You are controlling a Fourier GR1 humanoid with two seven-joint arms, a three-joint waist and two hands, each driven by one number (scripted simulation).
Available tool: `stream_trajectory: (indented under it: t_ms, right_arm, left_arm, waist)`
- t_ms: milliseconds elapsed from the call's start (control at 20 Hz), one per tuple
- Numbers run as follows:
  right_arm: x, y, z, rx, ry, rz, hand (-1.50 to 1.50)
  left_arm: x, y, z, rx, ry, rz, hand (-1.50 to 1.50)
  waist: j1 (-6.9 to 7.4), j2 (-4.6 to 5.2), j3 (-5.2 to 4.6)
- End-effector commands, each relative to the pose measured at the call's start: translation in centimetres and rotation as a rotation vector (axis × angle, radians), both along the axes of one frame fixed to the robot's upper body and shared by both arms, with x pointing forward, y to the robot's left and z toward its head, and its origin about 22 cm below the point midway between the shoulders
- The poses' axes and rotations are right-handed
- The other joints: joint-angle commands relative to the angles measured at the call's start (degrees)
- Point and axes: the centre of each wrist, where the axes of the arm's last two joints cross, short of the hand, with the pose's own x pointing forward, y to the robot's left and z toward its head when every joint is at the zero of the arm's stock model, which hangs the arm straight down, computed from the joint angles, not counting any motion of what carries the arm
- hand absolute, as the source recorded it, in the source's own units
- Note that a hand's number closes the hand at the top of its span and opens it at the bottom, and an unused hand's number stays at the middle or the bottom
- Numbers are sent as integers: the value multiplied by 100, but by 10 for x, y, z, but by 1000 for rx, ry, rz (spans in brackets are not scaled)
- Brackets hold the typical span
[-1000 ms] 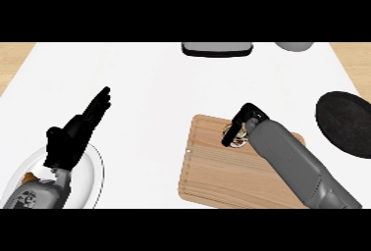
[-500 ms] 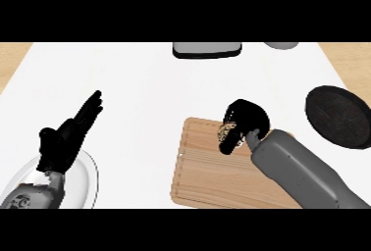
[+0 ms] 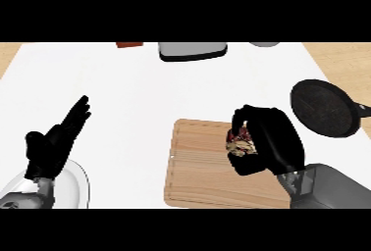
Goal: Pick the cupcake from the cutting board and place it in the pan
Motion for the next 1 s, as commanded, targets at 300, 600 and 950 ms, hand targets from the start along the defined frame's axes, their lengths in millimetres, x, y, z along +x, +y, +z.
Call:
stream_trajectory:
  t_ms: [300, 600, 950]
  right_arm:
    - [-85, -91, 12, 135, -210, -169, 150]
    - [-84, -147, -23, 253, -252, -275, 150]
    - [-35, -228, -40, 203, -313, -392, 150]
  left_arm:
    - [-3, -24, 5, -1, -38, -67, 0]
    - [5, -25, 25, 2, -52, -124, 0]
    - [10, -39, 23, -12, -76, -148, 0]
  waist:
    - [404, 253, 5]
    - [670, 301, 12]
    - [858, 338, 13]
